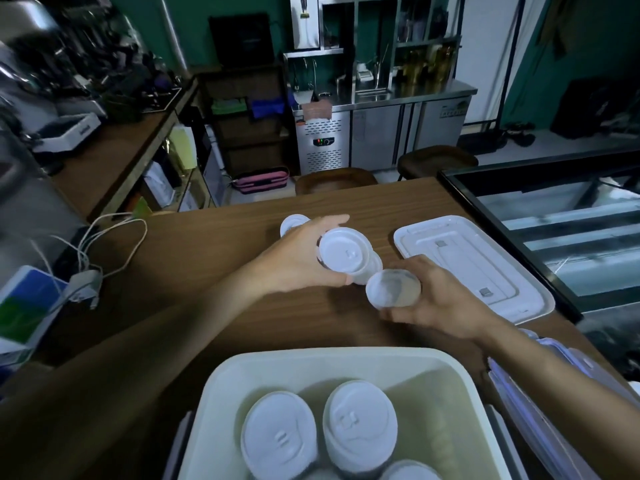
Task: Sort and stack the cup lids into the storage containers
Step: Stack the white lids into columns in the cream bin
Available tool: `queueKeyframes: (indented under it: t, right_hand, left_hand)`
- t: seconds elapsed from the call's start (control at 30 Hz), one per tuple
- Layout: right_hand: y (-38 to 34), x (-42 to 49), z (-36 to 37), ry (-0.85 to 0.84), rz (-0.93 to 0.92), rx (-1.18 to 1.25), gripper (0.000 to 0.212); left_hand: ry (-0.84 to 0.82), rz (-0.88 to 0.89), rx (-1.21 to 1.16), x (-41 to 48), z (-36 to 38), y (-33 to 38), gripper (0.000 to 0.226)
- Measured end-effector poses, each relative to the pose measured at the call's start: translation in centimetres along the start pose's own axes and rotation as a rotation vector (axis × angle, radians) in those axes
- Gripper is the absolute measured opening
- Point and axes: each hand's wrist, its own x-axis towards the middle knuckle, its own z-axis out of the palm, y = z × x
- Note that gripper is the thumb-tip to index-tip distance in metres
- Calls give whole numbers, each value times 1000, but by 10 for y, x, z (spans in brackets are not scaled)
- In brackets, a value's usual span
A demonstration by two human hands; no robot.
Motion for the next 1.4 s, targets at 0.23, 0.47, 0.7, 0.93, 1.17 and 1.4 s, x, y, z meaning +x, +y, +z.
queueKeyframes:
  t: [0.23,0.47,0.7,0.93,1.17,1.4]
  right_hand:
    - [-62,-34,-25,64,-119,50,78]
    - [-102,-79,-19,58,-264,70,79]
    - [-119,-108,-14,-37,-322,-88,75]
    - [-127,-133,-16,-110,-301,-257,61]
    - [-136,-145,-20,-239,-192,-613,80]
    - [-134,-138,-1,-308,-136,-602,73]
  left_hand:
    - [99,41,-84,-64,-30,25,95]
    - [102,134,-76,-137,-35,56,81]
    - [-88,61,61,-178,-41,68,87]
    - [-242,69,257,-191,-30,62,88]
    - [-250,76,563,-191,-11,43,69]
    - [-321,-18,591,-189,-3,34,75]
